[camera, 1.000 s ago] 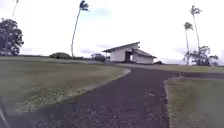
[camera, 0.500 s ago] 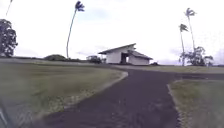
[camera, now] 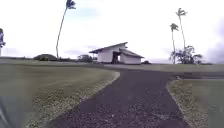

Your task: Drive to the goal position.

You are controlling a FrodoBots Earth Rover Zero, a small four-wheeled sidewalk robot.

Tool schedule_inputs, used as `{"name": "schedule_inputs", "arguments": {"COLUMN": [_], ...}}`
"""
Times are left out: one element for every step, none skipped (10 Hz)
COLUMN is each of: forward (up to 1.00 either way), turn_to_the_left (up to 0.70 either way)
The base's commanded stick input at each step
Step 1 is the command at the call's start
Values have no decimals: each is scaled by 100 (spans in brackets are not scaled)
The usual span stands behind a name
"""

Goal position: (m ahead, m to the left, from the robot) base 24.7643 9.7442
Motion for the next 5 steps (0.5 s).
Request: {"name": "schedule_inputs", "arguments": {"forward": [85, 85, 85, 85, 85], "turn_to_the_left": [0, 0, -9, -28, -32]}}
